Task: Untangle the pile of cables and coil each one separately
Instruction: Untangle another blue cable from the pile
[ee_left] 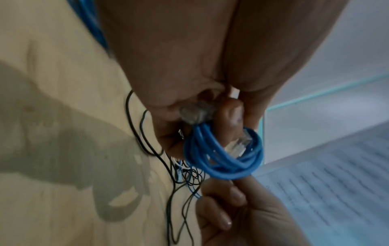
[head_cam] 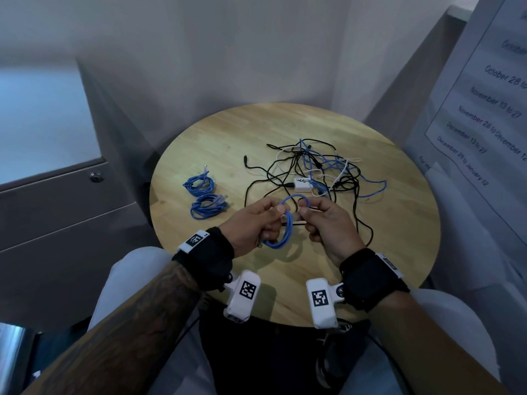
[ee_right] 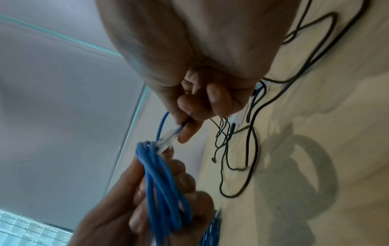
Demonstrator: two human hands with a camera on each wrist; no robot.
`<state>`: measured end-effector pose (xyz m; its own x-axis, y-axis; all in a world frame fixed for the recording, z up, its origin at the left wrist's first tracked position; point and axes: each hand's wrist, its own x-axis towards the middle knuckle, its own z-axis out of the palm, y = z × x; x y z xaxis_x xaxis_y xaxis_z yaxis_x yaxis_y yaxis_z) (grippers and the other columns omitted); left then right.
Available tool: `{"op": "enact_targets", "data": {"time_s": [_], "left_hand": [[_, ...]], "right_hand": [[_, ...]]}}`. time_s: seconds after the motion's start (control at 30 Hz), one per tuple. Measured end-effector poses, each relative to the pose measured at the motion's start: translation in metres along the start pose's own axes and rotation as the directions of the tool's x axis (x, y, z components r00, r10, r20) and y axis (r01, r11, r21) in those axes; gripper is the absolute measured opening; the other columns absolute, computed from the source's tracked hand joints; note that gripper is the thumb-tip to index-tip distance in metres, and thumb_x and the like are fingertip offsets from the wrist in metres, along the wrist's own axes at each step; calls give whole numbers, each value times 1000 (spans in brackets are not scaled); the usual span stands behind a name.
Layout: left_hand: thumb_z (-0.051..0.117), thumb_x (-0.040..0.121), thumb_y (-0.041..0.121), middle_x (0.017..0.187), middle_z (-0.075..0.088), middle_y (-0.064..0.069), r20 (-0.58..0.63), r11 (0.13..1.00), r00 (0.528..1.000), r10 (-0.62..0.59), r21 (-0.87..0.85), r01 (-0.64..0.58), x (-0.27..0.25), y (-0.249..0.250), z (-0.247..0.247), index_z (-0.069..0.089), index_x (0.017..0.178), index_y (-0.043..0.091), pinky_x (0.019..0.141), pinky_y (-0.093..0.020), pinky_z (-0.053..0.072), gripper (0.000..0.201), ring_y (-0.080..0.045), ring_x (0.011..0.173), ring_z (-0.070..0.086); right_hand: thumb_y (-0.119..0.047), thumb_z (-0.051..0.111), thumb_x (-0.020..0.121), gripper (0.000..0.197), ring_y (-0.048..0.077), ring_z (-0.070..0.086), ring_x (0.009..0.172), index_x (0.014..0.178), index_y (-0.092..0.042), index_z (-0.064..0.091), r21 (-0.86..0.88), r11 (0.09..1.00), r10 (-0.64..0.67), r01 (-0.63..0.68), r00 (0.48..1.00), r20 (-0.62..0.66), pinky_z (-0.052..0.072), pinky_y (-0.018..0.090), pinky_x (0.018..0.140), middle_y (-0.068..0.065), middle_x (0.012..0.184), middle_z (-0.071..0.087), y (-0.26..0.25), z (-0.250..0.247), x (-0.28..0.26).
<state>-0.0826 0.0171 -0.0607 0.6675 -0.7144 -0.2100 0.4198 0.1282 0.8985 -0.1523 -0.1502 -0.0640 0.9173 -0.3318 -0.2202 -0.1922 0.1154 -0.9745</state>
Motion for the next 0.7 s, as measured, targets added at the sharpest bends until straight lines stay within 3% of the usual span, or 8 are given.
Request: {"op": "enact_targets", "data": {"time_s": [0.1, 0.23, 0.4, 0.5, 0.6, 0.7], "left_hand": [[40, 104, 11, 64, 39, 4, -36, 993, 999, -4, -117, 0, 1, 1, 1, 47, 94, 9, 46, -16, 29, 12, -6, 52, 28], [44, 103, 12, 69, 30, 0, -102, 981, 995, -11, -194, -9, 3, -1, -1, 45, 88, 12, 46, -16, 28, 14, -6, 51, 29], [46, 101, 14, 64, 25, 0, -25, 961, 997, -66, -269, 57, 1, 0, -2, 44, 82, 16, 47, -18, 34, 20, -9, 49, 27], [43, 101, 13, 59, 30, 3, -25, 957, 997, -75, -284, 64, 2, 0, -3, 45, 79, 17, 50, -17, 27, 23, -8, 48, 27], [42, 101, 13, 61, 33, 2, -17, 948, 997, -78, -311, 69, 1, 1, -2, 46, 80, 16, 48, -16, 29, 22, -7, 49, 29], [42, 101, 11, 65, 39, 0, -69, 965, 996, -64, -257, 44, 3, -5, -2, 46, 82, 13, 47, -17, 30, 20, -7, 50, 33]], "right_hand": [[-10, 60, 98, 13, 10, 38, 51, 111, -13, 63, 6, 1000, 4, -5, 999, 36, 32, 19, 44, 3, 73, 70, 1, 3, -2], [-13, 59, 100, 25, 10, 44, 57, 122, -23, 61, -10, 1000, -25, 26, 998, 55, 34, 21, 48, 2, 77, 67, 5, 8, -4], [-4, 56, 98, 41, 11, 36, 56, 134, -23, 60, 67, 998, -25, 20, 996, 82, 27, 23, 49, -2, 64, 51, 9, 11, -4], [-5, 54, 98, 40, 11, 40, 60, 134, -21, 63, 107, 994, 7, -18, 995, 98, 26, 25, 52, -1, 72, 57, 7, 10, -5], [-11, 61, 97, 41, 9, 44, 63, 137, -17, 59, 79, 997, -6, -4, 992, 127, 29, 24, 54, -2, 78, 57, 5, 10, -7], [-13, 72, 90, 52, 3, 61, 73, 139, -15, 53, 1, 1000, -30, 30, 983, 184, 43, 17, 59, -1, 97, 68, 2, 15, -13]]}}
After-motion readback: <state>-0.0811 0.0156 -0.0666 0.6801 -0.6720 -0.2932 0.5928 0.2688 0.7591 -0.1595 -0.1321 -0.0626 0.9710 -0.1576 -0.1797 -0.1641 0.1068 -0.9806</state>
